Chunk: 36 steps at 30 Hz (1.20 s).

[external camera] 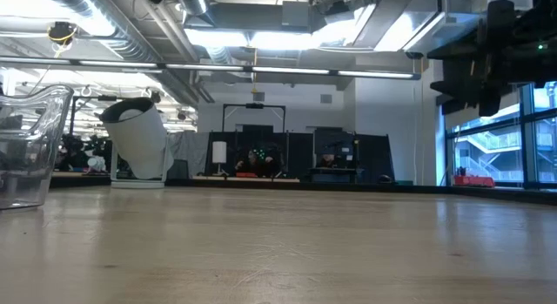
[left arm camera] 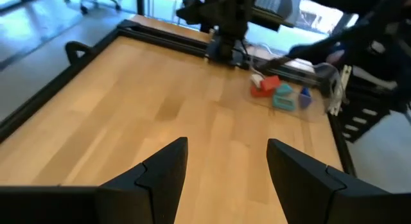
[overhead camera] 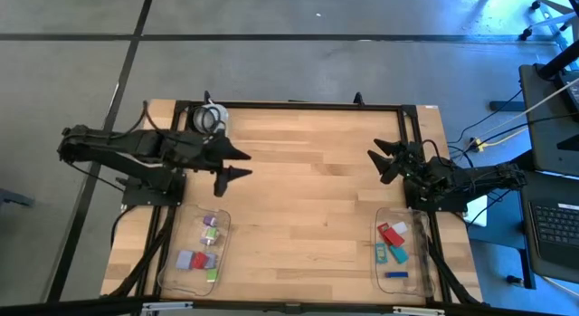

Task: Pick & Place Office items
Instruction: Return to Home Position

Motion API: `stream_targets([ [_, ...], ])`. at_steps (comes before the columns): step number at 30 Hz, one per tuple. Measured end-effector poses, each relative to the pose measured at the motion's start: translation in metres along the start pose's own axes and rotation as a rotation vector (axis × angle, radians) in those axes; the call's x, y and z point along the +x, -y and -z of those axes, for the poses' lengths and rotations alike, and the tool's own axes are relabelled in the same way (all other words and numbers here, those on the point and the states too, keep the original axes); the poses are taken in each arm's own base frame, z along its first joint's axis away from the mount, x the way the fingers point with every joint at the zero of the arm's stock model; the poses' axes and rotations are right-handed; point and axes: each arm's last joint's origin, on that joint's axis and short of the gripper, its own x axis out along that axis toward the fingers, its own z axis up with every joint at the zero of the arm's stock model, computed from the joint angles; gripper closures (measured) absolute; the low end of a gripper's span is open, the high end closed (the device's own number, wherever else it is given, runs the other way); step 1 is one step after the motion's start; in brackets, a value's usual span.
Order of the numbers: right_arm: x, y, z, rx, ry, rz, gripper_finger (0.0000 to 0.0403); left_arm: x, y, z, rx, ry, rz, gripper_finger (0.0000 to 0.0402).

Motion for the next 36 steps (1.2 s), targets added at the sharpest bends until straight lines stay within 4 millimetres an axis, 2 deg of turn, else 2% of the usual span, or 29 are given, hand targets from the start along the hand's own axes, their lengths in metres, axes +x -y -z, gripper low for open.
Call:
stream_targets([
  [13, 0.000, 0.000, 0.000, -0.002, -0.003, 0.001, 0.0060, -0.033, -0.047, 0.093, -0.108, 0.338, 0.101, 0.0192],
  [23, 0.000, 0.000, 0.001, -0.003, -0.005, 0.002, 0.0060, -0.055, -0.065, 0.129, -0.133, 0.553, 0.053, 0.0192],
  [28, 0.000, 0.000, 0.001, -0.004, -0.005, 0.002, 0.0060, -0.053, -0.070, 0.146, -0.157, 0.624, 0.073, 0.0192],
  [36, 0.000, 0.000, 0.001, -0.007, -0.009, 0.003, 0.0059, -0.031, -0.072, 0.166, -0.143, 0.741, 0.118, 0.0192],
])
